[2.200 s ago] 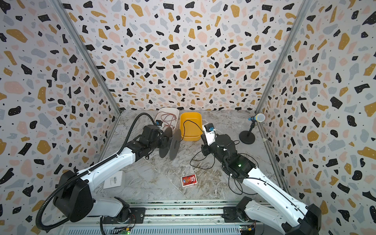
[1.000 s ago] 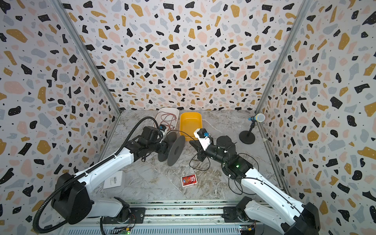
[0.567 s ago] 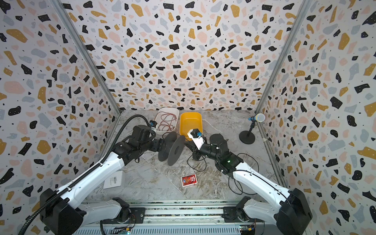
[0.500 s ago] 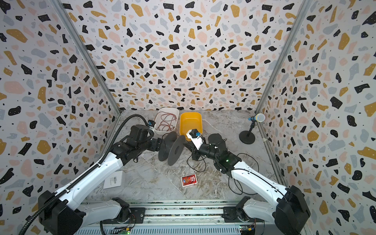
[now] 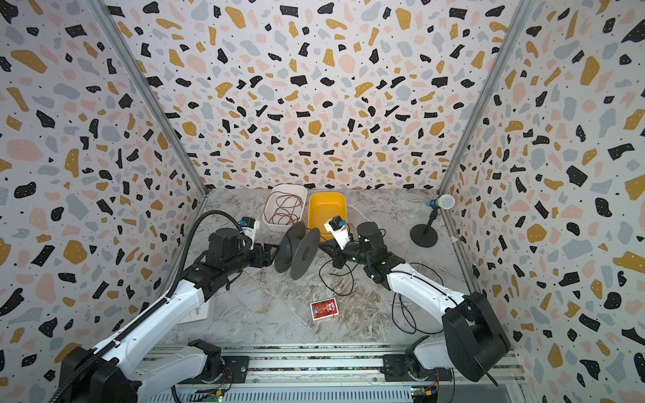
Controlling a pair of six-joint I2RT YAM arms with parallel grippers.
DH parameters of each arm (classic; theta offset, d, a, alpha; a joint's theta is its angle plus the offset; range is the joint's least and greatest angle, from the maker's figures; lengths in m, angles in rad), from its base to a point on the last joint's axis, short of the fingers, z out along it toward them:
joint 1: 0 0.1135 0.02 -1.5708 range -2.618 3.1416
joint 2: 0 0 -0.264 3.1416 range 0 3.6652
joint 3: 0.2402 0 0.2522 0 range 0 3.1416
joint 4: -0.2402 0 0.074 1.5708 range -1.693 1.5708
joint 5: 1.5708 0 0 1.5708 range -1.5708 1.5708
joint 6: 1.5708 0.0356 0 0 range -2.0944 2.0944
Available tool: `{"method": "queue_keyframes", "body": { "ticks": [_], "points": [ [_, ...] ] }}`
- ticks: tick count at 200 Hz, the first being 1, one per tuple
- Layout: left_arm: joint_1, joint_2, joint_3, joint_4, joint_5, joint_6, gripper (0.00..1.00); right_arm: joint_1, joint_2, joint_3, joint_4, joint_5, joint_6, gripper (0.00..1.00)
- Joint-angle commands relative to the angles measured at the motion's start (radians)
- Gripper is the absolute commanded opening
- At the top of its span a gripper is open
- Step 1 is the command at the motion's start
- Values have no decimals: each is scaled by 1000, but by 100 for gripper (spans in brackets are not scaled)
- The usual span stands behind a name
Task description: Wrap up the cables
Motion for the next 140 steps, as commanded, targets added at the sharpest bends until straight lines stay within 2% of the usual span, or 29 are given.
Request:
{"method": "queue_keyframes", "body": {
  "ticks": [1, 34, 68, 140],
  "points": [
    [-3, 4, -13, 142, 50, -23, 77, -9, 17, 8, 29, -44, 28, 0],
    [-25, 43, -10, 188, 57, -11, 76, -14, 49, 11, 29, -47, 36, 0],
    [-78, 73, -12, 239, 14, 29, 73, -19, 69, 16, 27, -32, 42, 0],
    [-91, 180, 24, 328, -46, 79, 53, -28, 109, 44, 32, -30, 55, 0]
  ]
}}
